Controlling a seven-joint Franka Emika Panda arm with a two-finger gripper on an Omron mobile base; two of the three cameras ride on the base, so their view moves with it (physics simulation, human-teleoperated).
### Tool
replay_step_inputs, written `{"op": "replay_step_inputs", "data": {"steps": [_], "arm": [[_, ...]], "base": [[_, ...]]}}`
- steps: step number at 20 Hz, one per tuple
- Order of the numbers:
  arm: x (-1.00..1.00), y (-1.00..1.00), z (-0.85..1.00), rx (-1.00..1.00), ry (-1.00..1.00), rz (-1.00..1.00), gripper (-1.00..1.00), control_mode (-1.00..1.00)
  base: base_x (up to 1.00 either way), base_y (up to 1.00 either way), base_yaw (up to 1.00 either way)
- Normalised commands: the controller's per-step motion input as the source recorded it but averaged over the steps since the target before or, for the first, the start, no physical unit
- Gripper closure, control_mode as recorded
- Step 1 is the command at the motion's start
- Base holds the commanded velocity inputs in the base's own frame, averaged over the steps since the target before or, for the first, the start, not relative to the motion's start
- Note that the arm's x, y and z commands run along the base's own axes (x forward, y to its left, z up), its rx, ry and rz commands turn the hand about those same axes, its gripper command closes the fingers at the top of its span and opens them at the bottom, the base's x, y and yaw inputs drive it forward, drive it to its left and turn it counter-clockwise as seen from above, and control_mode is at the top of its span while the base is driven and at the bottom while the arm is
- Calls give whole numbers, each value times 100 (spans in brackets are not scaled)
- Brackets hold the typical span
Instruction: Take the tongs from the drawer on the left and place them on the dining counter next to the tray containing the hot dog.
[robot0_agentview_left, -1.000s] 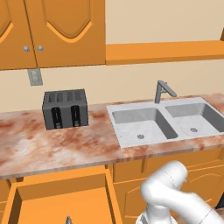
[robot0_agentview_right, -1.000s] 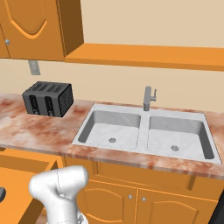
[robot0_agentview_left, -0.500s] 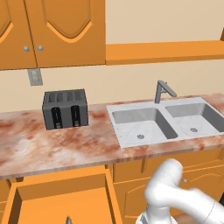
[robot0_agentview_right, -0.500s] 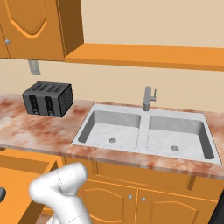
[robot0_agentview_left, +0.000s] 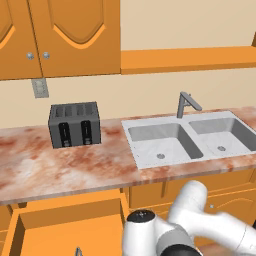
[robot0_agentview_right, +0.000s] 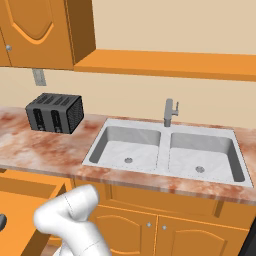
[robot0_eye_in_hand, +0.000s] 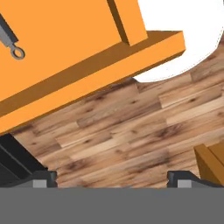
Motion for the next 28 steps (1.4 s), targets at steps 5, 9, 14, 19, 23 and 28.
{"op": "replay_step_inputs", "data": {"steps": [5,9,14,19,23,28], "arm": [[67,0,2,0,18,0,-100,-100],[39,0,57,0,32,-2,-100,-100],[2,0,13,1,9,0,-100,-100],[-2,2,59,-8,-27,0,-100,-100],[0,0,100,-26,-32,8,-100,-100],[7,-17,97,-37,-5,16,-100,-100]], "base": [[0,0,0],[0,0,0],[0,0,0],[0,0,0],[0,0,0],[0,0,0]]}}
